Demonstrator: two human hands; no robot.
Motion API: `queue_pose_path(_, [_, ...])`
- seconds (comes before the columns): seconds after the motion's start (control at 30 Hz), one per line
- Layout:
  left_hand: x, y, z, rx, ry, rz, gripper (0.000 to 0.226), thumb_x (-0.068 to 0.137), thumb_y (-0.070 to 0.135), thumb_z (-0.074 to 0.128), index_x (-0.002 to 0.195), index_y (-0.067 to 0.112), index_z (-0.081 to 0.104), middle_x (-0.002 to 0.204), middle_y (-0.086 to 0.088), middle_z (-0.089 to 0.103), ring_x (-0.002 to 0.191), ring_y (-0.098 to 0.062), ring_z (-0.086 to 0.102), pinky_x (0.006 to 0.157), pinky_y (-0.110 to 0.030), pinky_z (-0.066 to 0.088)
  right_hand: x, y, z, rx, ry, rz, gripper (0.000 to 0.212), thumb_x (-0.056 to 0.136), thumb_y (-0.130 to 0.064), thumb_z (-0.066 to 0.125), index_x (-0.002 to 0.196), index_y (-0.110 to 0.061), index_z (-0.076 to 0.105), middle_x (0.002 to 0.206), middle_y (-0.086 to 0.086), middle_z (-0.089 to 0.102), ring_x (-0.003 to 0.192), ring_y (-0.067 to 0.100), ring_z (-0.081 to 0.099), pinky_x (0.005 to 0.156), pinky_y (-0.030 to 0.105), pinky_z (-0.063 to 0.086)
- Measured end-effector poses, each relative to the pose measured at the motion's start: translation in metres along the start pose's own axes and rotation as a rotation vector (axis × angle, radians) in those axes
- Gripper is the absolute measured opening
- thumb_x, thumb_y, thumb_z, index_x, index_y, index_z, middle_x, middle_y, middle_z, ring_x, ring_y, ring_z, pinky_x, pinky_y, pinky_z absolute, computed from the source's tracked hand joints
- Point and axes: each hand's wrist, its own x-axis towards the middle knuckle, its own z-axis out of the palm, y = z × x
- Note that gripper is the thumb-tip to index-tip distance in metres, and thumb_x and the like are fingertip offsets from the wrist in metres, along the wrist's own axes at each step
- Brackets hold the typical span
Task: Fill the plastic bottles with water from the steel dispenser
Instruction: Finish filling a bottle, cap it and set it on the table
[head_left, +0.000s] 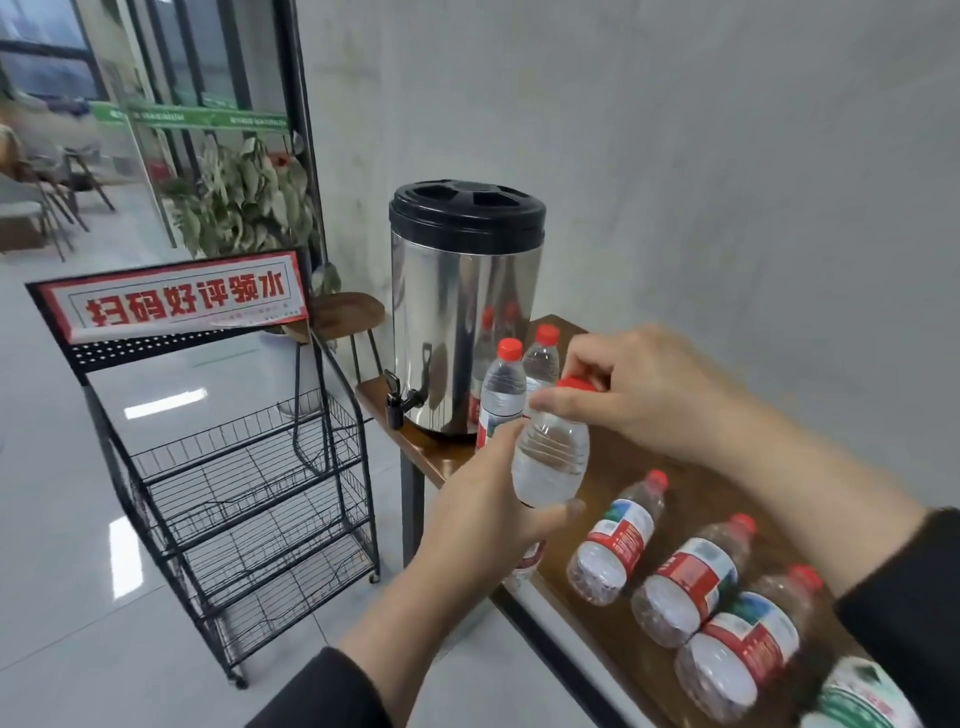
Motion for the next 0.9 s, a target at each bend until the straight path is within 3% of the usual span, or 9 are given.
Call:
queue_pose_path(0.13, [0.021,-0.006,0.006,-0.076,-0.121,-0.042,0.077,0.08,0.049,0.084,0.143,0.038,0.042,0.134,0.02,0.06,0.121,-0.005,0.059,0.102,-0.031,0.055,0.012,0.022,-0.011,0.086,-0.181,-0.076,0.042,0.08,-0.072,0.047,0.097,-0.037,0.064,0.086,-0.019,0.063,0.081,-0.002,0.057,0.064,0.018,0.039])
queue_pose_path(0.33, [0.052,-0.011,0.044,0.09,0.056,-0.054,0.083,0.078,0.056,0.082,0.146,0.034,0.039,0.135,0.016,0.063,0.118,-0.008,0.064,0.092,-0.019,0.053,0.036,0.055,0.011,-0.011,0.005,0.041,0.047,0.085,-0.067,0.062,0.074,-0.022,0.058,0.065,-0.004,0.056,0.061,0.013,0.053,0.053,0.025,0.035])
queue_pose_path(0.5, [0.084,-0.021,0.064,-0.02,0.009,-0.133,0.082,0.078,0.054,0.083,0.145,0.035,0.039,0.134,0.014,0.064,0.118,-0.009,0.064,0.096,-0.032,0.058,0.054,0.089,0.012,0.039,-0.137,-0.028,0.032,0.089,-0.063,0.059,0.092,-0.031,0.063,0.075,-0.013,0.058,0.068,0.007,0.054,0.058,0.022,0.036])
queue_pose_path(0.7, [0.118,-0.035,0.101,0.029,0.061,-0.209,0.082,0.082,0.05,0.081,0.147,0.031,0.035,0.14,0.008,0.061,0.121,-0.014,0.064,0.096,-0.03,0.056,0.076,0.129,0.037,0.03,-0.114,0.019,0.033,0.086,-0.062,0.066,0.088,-0.03,0.06,0.069,-0.011,0.052,0.062,0.006,0.049,0.055,0.025,0.032])
queue_pose_path(0.9, [0.151,-0.046,0.128,0.046,0.015,-0.253,0.082,0.085,0.046,0.081,0.148,0.027,0.032,0.14,0.004,0.06,0.123,-0.018,0.062,0.098,-0.03,0.052,0.089,0.163,0.063,-0.001,-0.139,0.113,0.032,0.09,-0.06,0.062,0.101,-0.03,0.059,0.085,-0.009,0.061,0.08,0.015,0.059,0.072,0.038,0.053])
